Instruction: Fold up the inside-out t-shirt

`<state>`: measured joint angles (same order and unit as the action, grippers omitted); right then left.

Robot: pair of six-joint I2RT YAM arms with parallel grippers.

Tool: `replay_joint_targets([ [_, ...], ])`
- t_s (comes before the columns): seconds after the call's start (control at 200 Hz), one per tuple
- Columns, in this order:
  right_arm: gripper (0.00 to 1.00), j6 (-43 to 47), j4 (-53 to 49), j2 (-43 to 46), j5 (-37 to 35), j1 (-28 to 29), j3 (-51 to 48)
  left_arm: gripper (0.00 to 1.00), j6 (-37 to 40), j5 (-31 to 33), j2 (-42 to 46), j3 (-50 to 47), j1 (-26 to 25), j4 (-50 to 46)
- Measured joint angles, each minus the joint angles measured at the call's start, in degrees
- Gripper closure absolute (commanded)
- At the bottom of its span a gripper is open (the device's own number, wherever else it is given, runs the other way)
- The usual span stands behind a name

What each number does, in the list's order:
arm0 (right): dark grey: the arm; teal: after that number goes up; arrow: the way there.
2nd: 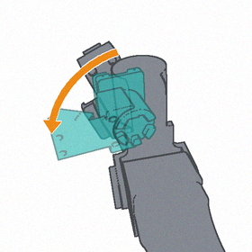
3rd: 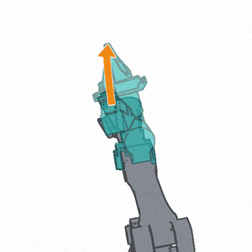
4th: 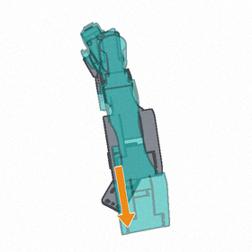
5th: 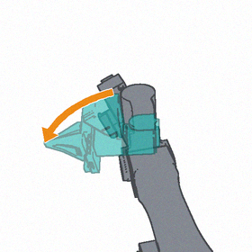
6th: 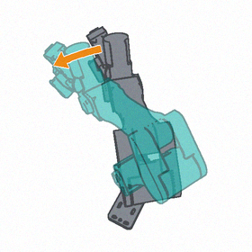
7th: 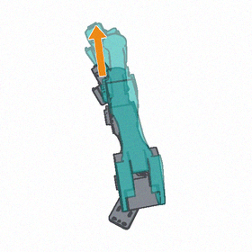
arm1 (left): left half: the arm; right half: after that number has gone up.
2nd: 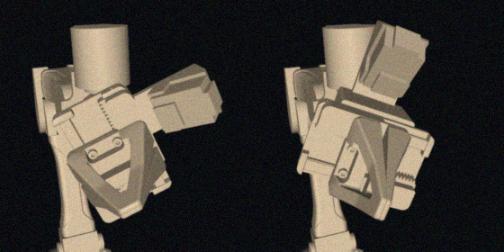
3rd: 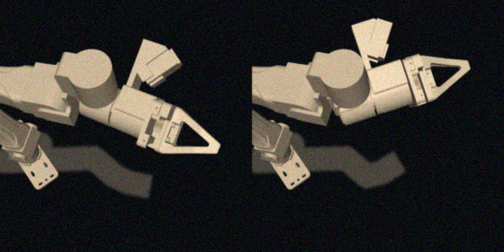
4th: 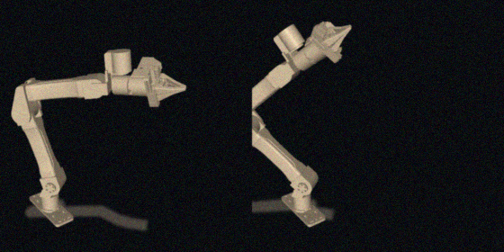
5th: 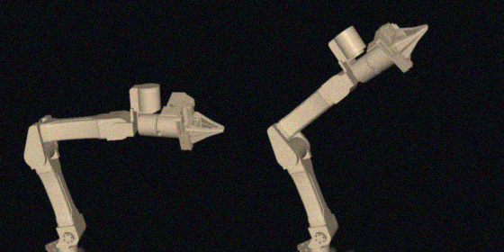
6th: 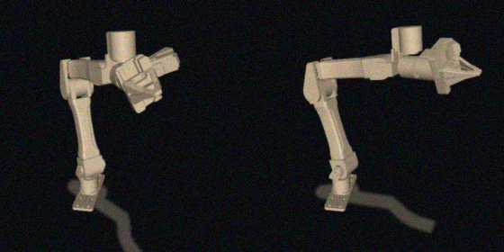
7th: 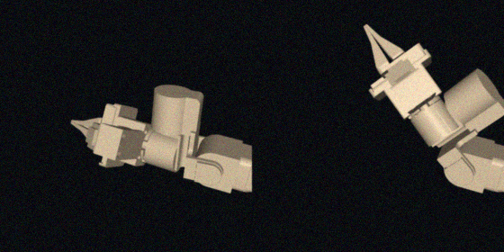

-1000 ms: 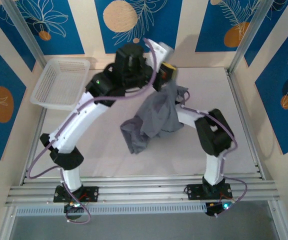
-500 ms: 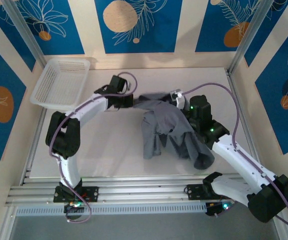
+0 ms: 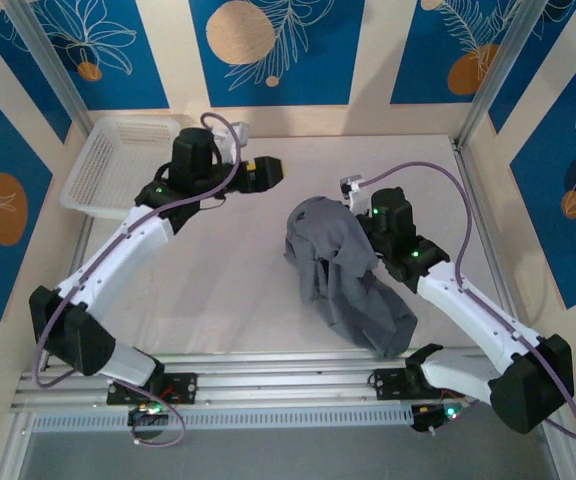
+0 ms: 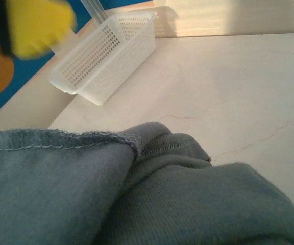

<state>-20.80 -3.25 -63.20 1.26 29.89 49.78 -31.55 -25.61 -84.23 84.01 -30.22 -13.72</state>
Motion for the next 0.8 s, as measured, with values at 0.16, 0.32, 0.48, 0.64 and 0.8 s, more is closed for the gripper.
replay_joint_targets([
  [0.16, 1.0, 0.5, -0.5, -1.9, -2.1, 1.3, 1.2, 0.46, -0.7, -6.0, -4.3, 3.8, -8.2, 0.4],
  [0.32, 1.0, 0.5, -6.4, -3.0, -5.4, 0.4, 3.4, 1.0, -1.6, -5.6, -6.9, -2.2, -8.3, -0.8],
  [0.48, 1.0, -0.4, -8.5, -3.0, -6.4, -1.8, 4.3, 1.0, -2.0, -2.5, -3.2, -8.9, -6.4, -2.2],
  [0.64, 1.0, -2.2, -9.9, -0.8, -6.3, -6.1, 5.1, 1.0, -1.9, 3.1, 3.0, -16.1, -2.4, -4.1],
  [0.8, 1.0, -5.4, -10.8, 4.0, -4.2, -14.0, 5.7, 1.0, 0.1, 10.4, 8.9, -26.1, 1.5, -5.3],
])
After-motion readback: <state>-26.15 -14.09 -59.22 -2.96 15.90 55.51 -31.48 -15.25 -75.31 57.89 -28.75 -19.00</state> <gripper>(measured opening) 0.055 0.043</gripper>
